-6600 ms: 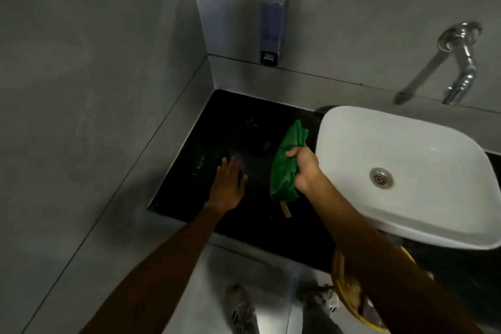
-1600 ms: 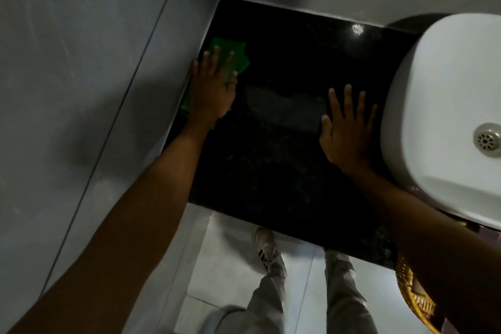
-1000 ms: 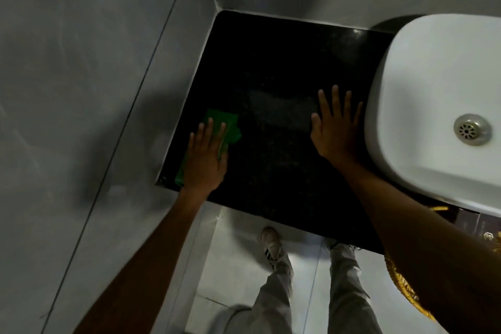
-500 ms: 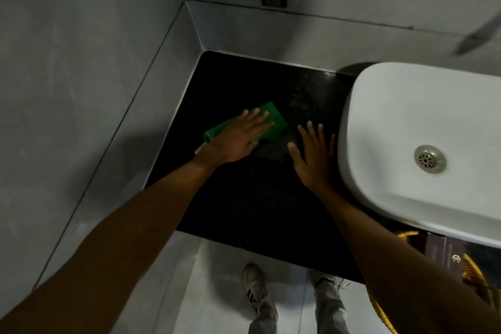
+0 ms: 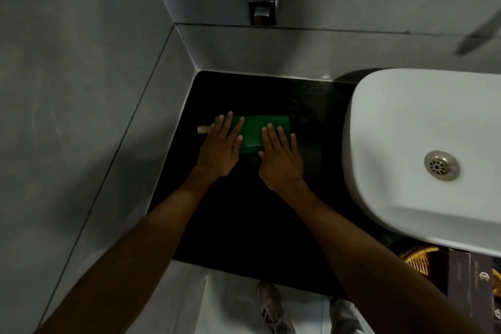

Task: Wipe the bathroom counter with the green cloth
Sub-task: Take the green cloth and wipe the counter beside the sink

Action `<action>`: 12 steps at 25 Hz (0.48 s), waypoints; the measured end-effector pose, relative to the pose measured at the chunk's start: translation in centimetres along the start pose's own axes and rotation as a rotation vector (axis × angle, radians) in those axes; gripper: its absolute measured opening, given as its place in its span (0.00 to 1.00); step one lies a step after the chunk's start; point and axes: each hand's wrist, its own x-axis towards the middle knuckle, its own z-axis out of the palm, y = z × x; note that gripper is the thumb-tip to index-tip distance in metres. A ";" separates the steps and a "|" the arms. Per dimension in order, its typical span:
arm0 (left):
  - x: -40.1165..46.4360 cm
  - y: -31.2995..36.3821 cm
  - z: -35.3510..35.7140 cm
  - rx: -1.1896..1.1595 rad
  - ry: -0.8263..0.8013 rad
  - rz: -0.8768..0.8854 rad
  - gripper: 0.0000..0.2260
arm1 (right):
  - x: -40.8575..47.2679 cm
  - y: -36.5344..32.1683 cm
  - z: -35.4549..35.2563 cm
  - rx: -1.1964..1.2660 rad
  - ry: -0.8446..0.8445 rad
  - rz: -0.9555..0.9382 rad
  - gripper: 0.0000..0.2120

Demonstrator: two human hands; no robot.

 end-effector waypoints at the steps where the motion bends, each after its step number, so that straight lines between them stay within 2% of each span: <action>1: 2.0 -0.5 -0.8 0.040 -0.027 0.057 0.25 | 1.1 -0.6 -0.6 0.006 0.007 0.069 0.32; 3: 4.3 -1.0 -2.5 0.136 -0.077 0.090 0.26 | 2.5 -1.6 -2.4 0.030 -0.035 0.176 0.32; 5: 3.0 0.1 -3.8 0.135 -0.042 0.008 0.28 | 1.3 -2.5 -4.7 0.038 -0.077 0.173 0.32; 7: -1.6 3.8 -4.5 -0.083 0.074 -0.126 0.31 | -3.2 -2.6 -8.2 0.092 -0.039 0.068 0.31; 9: -8.5 8.4 -3.3 -0.375 0.141 -0.219 0.30 | -10.7 -2.3 -10.8 0.123 0.092 -0.064 0.30; 11: -16.6 13.6 -0.7 -0.628 0.078 -0.246 0.29 | -20.0 -0.4 -12.4 0.163 0.240 -0.104 0.29; 12: -19.3 15.5 0.3 -0.702 0.024 -0.241 0.29 | -23.7 1.0 -12.8 0.205 0.324 -0.053 0.27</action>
